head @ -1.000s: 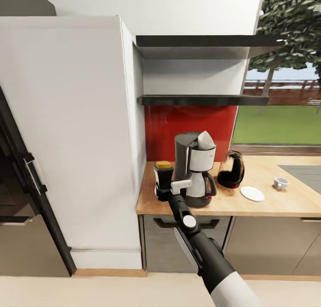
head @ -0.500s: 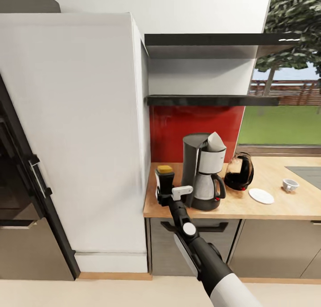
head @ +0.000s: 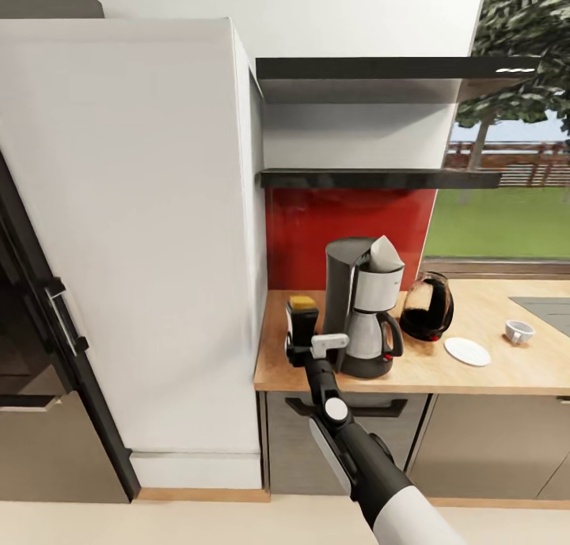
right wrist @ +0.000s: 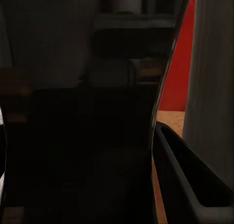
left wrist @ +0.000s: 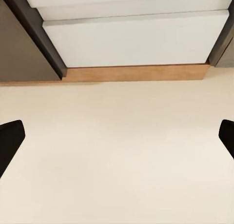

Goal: Set up a coffee station on the kitchen countertop: keep the coffee maker on the countertop, move the bottle of coffee from the kitchen shelf to the counter next to the coffee maker, place a paper coffee filter on top of the coffee maker, put the saucer next to the coffee maker with the coffee cup on the saucer, and place the electric kettle next to the coffee maker.

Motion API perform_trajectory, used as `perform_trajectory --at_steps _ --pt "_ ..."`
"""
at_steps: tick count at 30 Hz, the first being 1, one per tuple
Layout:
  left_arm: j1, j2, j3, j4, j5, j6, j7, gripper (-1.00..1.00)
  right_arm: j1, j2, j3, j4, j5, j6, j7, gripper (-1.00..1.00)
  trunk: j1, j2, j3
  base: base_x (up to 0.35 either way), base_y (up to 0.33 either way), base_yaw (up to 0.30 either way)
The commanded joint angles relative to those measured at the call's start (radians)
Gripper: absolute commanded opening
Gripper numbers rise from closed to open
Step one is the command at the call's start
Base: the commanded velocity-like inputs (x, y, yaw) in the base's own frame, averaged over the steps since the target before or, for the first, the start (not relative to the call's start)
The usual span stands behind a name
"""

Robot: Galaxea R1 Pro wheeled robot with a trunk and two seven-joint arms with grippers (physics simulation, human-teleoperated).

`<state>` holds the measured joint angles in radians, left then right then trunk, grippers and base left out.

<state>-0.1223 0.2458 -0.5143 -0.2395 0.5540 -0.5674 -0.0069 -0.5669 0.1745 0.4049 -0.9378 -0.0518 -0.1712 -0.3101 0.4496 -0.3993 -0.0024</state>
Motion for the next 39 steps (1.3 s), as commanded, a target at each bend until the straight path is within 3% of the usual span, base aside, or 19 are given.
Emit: perform_trajectory --at_steps 1,39 --pt "0.0 0.0 -0.008 0.0 0.011 -0.003 -0.001 1.0 -0.001 0.0 0.003 0.007 -0.007 -0.006 -0.004 -1.0 0.0 -0.001 0.0 0.01 0.0 0.0" --pt "-0.004 -0.001 -0.009 -0.001 0.011 -0.003 0.0 1.0 -0.001 0.0 0.002 0.067 -0.006 -0.007 -0.006 -1.0 0.0 -0.001 0.0 0.06 0.0 0.0"
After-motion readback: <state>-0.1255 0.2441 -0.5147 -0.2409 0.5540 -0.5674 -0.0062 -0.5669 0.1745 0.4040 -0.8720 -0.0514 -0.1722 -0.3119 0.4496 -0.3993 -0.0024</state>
